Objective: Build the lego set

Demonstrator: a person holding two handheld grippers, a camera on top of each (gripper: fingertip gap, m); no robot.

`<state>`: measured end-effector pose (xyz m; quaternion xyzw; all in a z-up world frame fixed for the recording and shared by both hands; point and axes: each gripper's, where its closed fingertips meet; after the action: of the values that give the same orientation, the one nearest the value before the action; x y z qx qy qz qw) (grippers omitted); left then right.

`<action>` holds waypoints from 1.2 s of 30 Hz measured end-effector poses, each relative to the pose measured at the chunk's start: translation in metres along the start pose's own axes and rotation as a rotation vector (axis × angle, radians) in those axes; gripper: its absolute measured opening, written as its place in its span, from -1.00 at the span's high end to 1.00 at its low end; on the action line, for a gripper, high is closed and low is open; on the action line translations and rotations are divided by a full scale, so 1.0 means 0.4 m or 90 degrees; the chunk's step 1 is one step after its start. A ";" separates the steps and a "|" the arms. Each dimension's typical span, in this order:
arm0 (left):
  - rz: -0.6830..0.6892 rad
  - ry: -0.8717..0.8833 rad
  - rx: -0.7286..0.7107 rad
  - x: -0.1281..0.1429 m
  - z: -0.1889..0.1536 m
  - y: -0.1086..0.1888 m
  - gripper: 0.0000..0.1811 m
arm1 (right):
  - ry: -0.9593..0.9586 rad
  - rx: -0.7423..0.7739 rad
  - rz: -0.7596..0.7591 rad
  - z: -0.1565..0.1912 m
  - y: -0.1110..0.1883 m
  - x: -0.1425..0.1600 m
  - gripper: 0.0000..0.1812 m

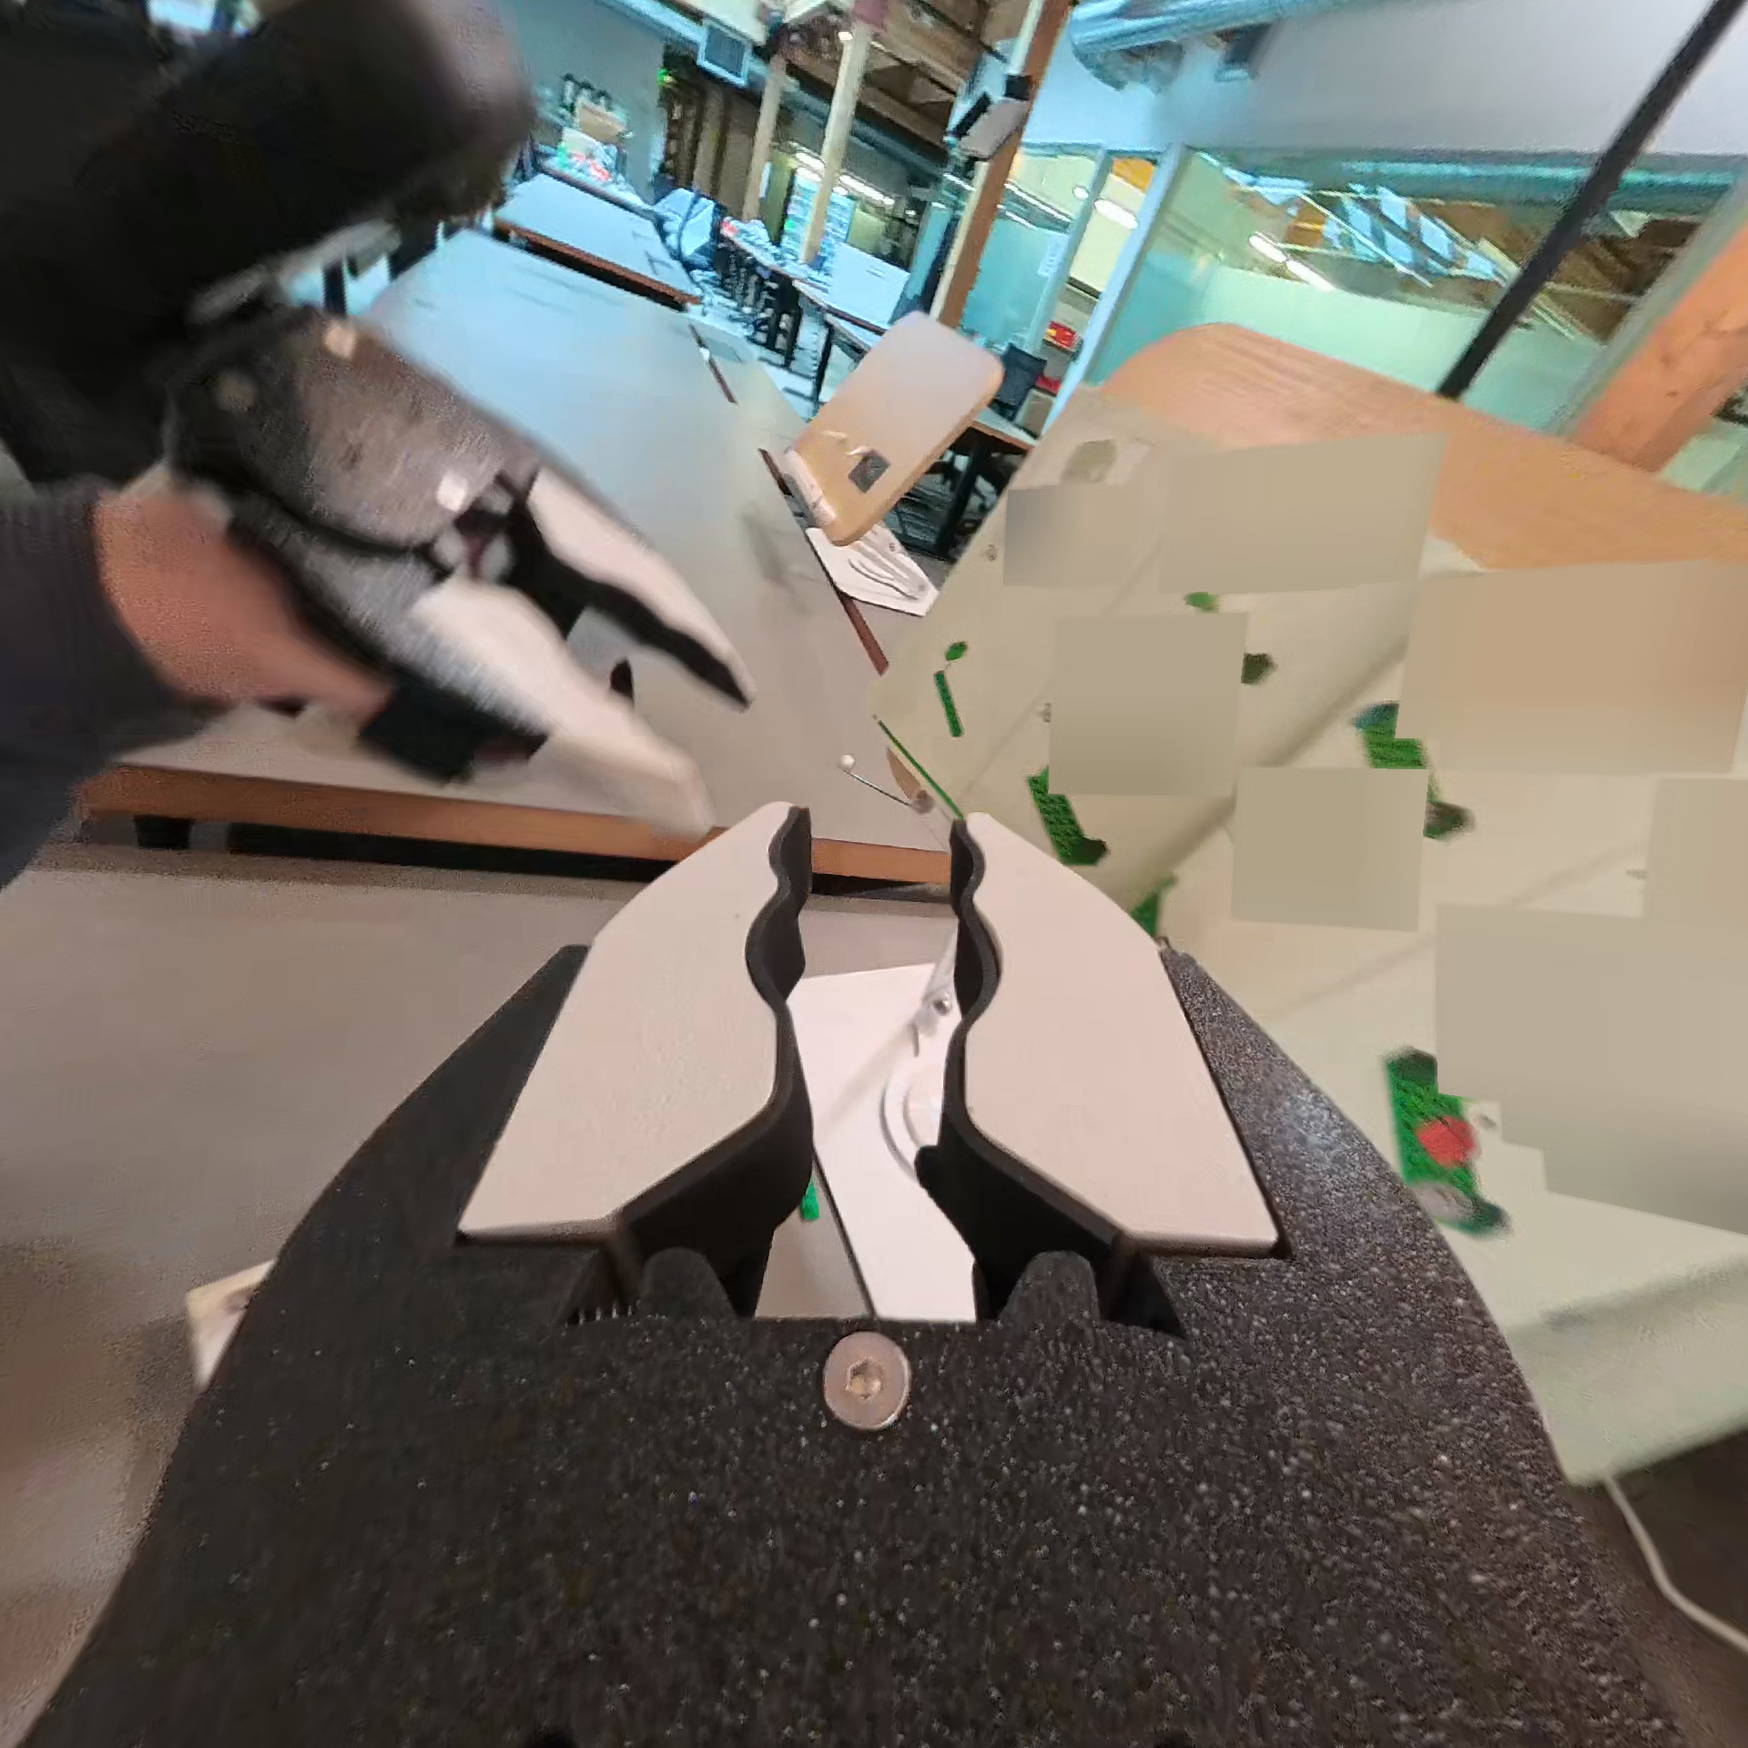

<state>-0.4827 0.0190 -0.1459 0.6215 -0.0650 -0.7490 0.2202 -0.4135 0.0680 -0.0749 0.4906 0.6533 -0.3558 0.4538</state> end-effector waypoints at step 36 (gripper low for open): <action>-0.170 0.265 -0.211 0.064 0.427 0.058 0.94 | 0.683 0.143 0.234 -0.011 -0.573 0.255 0.92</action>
<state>-0.6443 -0.0426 -0.1231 0.7202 0.1870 -0.6284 0.2267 -0.6463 0.0434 -0.1649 0.7530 0.6541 -0.0399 0.0588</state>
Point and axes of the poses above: each gripper's, where its closed fingertips meet, y back along the fingers, x out of its underside, z = x × y across the jaws, and after that the axes turned 7 degrees about -z, right-handed
